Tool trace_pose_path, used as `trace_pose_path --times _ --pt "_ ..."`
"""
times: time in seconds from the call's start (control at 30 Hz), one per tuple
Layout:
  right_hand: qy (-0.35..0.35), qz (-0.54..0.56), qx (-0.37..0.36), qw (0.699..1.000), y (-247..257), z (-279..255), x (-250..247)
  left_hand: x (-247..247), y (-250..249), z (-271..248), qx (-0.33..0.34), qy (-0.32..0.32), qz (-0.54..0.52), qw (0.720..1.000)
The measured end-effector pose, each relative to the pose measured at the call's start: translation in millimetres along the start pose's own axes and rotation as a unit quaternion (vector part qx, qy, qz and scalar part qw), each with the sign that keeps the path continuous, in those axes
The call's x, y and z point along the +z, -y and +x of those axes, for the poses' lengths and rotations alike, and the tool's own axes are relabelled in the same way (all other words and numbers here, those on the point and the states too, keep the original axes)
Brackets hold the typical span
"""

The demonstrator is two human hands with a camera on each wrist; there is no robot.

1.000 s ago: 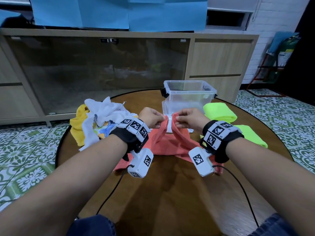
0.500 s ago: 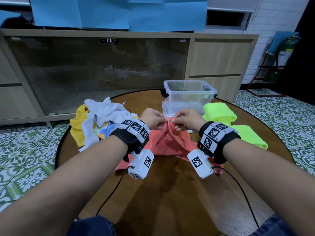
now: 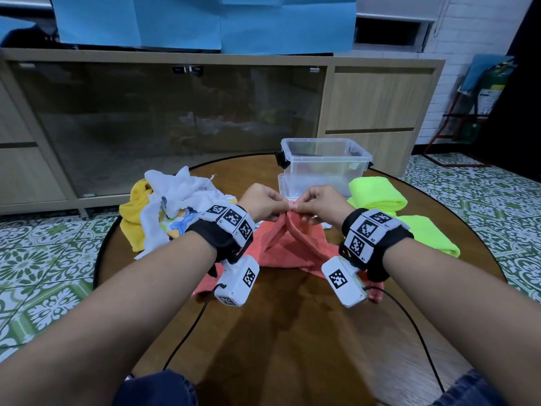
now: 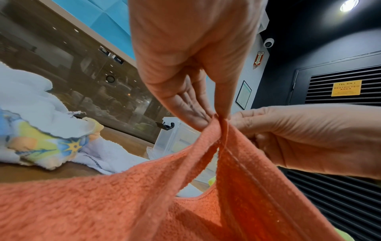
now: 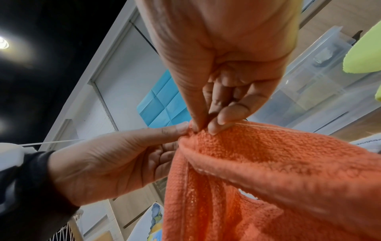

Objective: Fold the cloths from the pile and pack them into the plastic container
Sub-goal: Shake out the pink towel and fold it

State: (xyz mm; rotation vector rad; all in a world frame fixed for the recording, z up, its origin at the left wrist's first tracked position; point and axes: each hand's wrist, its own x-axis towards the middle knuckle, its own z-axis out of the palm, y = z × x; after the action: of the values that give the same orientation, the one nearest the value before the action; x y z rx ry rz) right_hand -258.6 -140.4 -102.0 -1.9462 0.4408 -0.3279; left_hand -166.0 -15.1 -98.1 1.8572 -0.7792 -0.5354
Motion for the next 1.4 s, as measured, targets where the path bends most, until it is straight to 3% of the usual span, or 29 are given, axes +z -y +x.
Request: trace_pose_path --times 0.17,0.27,0.4,0.6,0.8,0.9,0.97,1.23,1.4 --pt "-0.002 -0.038 0.001 0.999 1.7 0.5 -1.9 -2.3 0.9 2.8 0.043 -0.023 0.026 0.998" --pt "0.025 -0.147 0.001 0.989 -3.3 0.4 -10.4 -8.2 -7.0 3.7 0.085 -0.083 0.052 0.992" --pt "0.069 -0.376 0.054 0.922 -20.5 -3.7 -26.8 -29.0 -14.8 6.1 0.121 -0.232 0.069 0.963" --pt "-0.097 -0.509 0.056 0.853 -20.5 -0.2 -42.8 -41.4 0.0 10.7 0.091 -0.275 0.064 0.955" --pt "-0.165 -0.276 0.011 0.947 -24.4 8.3 -50.6 -52.9 16.5 13.8 0.064 -0.301 0.08 0.948" --pt "-0.196 -0.105 -0.009 0.975 -17.5 10.0 -52.9 -59.3 23.4 16.5 0.049 -0.308 0.072 0.947" --pt "-0.2 -0.015 0.001 0.98 -14.1 9.2 -53.4 -64.0 26.7 17.8 0.055 -0.309 0.066 0.947" --pt "-0.138 0.16 0.012 0.977 -4.3 4.2 -45.0 -74.1 38.4 17.9 0.089 -0.277 -0.008 0.957" --pt "-0.118 0.12 -0.018 0.986 1.2 1.1 -42.0 -74.0 37.8 15.5 0.12 -0.247 0.065 0.959"
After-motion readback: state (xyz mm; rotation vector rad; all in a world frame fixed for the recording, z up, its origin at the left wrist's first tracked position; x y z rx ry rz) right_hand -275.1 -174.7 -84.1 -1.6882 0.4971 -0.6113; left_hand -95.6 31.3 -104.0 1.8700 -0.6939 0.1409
